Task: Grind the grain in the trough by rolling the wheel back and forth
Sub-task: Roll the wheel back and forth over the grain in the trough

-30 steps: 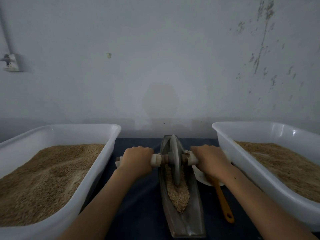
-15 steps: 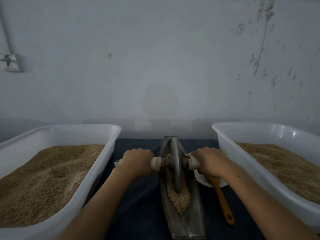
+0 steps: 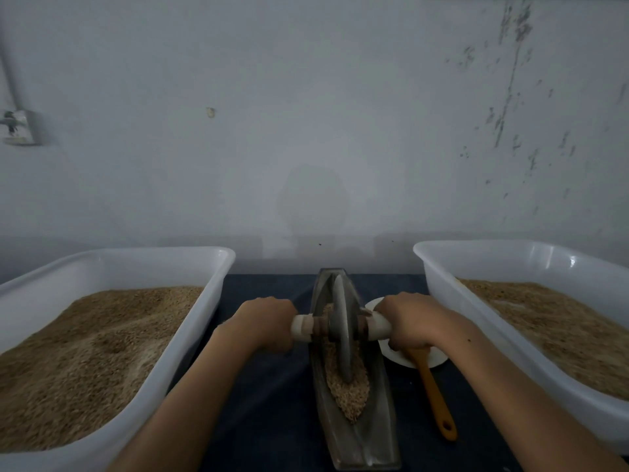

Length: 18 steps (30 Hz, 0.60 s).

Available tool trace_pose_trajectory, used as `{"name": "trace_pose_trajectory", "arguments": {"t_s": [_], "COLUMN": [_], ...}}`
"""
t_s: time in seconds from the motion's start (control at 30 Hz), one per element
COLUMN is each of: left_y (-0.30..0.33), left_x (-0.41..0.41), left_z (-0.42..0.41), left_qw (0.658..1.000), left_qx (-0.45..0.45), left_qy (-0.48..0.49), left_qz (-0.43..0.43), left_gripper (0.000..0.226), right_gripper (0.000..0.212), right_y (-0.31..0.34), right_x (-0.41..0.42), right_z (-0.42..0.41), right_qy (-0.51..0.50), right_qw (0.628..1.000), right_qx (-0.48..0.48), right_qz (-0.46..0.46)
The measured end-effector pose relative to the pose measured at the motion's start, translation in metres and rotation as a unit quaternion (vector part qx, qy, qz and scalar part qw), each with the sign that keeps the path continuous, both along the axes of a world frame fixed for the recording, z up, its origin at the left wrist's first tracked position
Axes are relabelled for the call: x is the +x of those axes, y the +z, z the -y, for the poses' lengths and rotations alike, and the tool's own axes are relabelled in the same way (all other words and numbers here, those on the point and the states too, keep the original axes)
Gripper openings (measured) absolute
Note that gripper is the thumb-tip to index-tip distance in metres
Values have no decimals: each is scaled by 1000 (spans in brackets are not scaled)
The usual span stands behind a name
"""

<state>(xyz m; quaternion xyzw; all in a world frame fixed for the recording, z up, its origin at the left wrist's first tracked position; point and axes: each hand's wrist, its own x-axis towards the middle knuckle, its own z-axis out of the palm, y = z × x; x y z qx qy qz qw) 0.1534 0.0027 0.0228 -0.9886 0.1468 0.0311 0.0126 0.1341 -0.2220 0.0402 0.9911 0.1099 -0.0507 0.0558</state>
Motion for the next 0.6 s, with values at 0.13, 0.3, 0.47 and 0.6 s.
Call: {"name": "trace_pose_trajectory", "arguments": {"t_s": [0.13, 0.3, 0.47, 0.6], "left_y": [-1, -9, -16, -11], "left_x": [-1, 1, 0, 0], "left_z": [2, 3, 3, 3], "left_qw": [1000, 990, 977, 985], "left_qx": [4, -12, -35, -8], "left_qy": [4, 10, 17, 5], "left_qz": [12, 137, 208, 171], "left_gripper": [30, 17, 10, 15], "right_gripper": [41, 25, 18, 21], "right_y": [0, -14, -23, -15], "right_x": [1, 8, 11, 11], "right_z": [0, -3, -4, -1], "right_qy": [-10, -7, 5, 2], "right_qw": [1000, 993, 979, 991], "right_qx": [9, 20, 36, 29], "right_qz": [-23, 118, 200, 131]}}
